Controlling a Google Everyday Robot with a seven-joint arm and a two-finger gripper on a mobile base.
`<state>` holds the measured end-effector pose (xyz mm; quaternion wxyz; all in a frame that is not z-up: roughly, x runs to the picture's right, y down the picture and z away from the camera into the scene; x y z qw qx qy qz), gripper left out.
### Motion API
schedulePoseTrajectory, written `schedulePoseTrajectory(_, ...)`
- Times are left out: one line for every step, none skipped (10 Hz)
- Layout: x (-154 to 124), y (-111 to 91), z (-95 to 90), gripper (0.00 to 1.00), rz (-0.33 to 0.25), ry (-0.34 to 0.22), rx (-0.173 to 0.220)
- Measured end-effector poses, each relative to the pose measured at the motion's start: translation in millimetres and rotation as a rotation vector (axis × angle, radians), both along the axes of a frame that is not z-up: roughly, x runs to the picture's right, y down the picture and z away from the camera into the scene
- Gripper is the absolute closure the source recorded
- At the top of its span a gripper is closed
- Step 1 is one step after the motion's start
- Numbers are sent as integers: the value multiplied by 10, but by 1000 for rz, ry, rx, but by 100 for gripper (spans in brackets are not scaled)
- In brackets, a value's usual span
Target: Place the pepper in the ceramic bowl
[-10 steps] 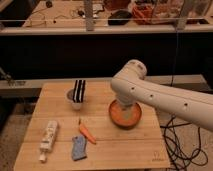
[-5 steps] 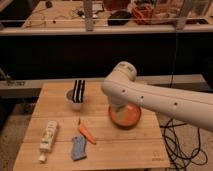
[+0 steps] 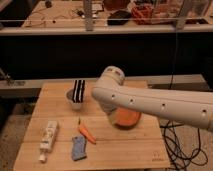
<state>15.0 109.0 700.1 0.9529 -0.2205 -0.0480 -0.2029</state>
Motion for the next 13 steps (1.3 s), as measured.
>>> schedulePoseTrajectory(-25, 19, 18, 20, -12, -11, 0)
schedulePoseTrajectory(-49, 48, 42, 20, -30, -28, -3)
schedulePoseTrajectory(-67, 87, 80, 20, -49, -45, -4)
schedulePoseTrajectory(-118, 141, 141, 20, -72, -63, -4)
schedulePoseTrajectory(-138, 174, 175, 20, -85, -71, -2)
schedulePoseTrajectory(-142, 193, 192, 20, -95, -77, -1)
schedulePoseTrajectory(-160, 219, 221, 20, -114, -88, -4)
schedulePoseTrajectory(-193, 288, 292, 20, -141, -104, -11)
schedulePoseTrajectory(-216, 346, 357, 20, -156, -120, -16)
schedulePoseTrajectory(-225, 393, 413, 20, -166, -131, -21)
schedulePoseTrajectory(-234, 414, 441, 20, -175, -141, -24)
schedulePoseTrajectory(-254, 451, 483, 20, -191, -158, -31)
schedulePoseTrajectory(-272, 500, 546, 20, -203, -169, -38)
